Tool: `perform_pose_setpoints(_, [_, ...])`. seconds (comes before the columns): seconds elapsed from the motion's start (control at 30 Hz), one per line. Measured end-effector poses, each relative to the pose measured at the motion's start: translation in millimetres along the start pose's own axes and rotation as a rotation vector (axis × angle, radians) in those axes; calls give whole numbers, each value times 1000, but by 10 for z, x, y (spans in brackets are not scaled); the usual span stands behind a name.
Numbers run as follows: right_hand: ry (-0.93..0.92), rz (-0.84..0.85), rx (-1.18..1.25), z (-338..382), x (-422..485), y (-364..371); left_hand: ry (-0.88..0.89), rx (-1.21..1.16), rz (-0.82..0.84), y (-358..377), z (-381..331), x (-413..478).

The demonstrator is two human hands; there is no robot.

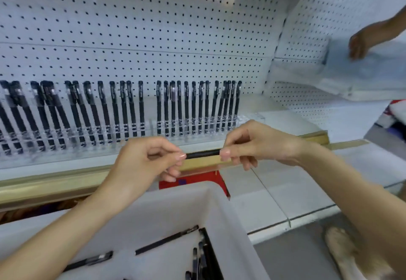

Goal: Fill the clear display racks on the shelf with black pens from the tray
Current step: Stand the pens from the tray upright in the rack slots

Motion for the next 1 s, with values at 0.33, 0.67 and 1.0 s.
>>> perform_pose_setpoints(0.33, [-62,-530,643,-627,-319,-917,-52,476,80,930,-71,771])
perform_pose_setpoints(0.67, [-119,-612,89,-283,-321,-1735,92,1047,73,971,-303,1078])
perform_pose_setpoints(1.0, [-46,-499,-14,-597,119,-2056,57,1279,207,933,-64,1160])
Point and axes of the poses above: each hand's wrist, its own x-axis towards the middle knuckle, its own y-axis out of the palm, z = x × y, the point moved 10 cm from there along x, towards the middle knuckle, and after that the axes turned 14 degrees about z, right-handed, at the moved point
